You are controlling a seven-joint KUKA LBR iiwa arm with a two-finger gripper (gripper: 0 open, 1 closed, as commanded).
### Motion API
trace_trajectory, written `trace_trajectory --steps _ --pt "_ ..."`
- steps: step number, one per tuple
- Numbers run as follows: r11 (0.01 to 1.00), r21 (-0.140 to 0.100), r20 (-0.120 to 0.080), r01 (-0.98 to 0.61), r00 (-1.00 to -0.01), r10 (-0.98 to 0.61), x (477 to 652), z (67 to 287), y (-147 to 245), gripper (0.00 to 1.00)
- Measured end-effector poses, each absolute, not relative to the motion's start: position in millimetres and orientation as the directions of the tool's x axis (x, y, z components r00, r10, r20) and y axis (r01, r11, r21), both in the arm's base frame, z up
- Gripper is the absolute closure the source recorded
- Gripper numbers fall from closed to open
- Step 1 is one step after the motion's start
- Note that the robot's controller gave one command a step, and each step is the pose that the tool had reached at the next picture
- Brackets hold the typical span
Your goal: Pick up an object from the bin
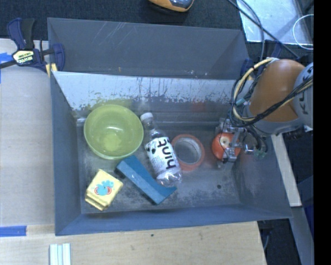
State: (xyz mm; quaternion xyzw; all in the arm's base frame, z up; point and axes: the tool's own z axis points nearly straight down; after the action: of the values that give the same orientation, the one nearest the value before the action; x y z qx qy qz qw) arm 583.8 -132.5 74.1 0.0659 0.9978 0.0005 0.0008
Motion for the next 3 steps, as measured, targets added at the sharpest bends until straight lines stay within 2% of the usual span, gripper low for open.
trace_trajectory --steps 1,2,3 --pt "0.991 -0.001 -0.013 0.136 -0.991 0.136 586.1 75 -133 0.0" --pt "0.992 0.0 -0.007 0.124 -0.992 0.124 572.3 162 -141 1.0" --pt "0.992 0.0 -0.007 0.123 -0.992 0.123 572.4 162 -141 1.0"
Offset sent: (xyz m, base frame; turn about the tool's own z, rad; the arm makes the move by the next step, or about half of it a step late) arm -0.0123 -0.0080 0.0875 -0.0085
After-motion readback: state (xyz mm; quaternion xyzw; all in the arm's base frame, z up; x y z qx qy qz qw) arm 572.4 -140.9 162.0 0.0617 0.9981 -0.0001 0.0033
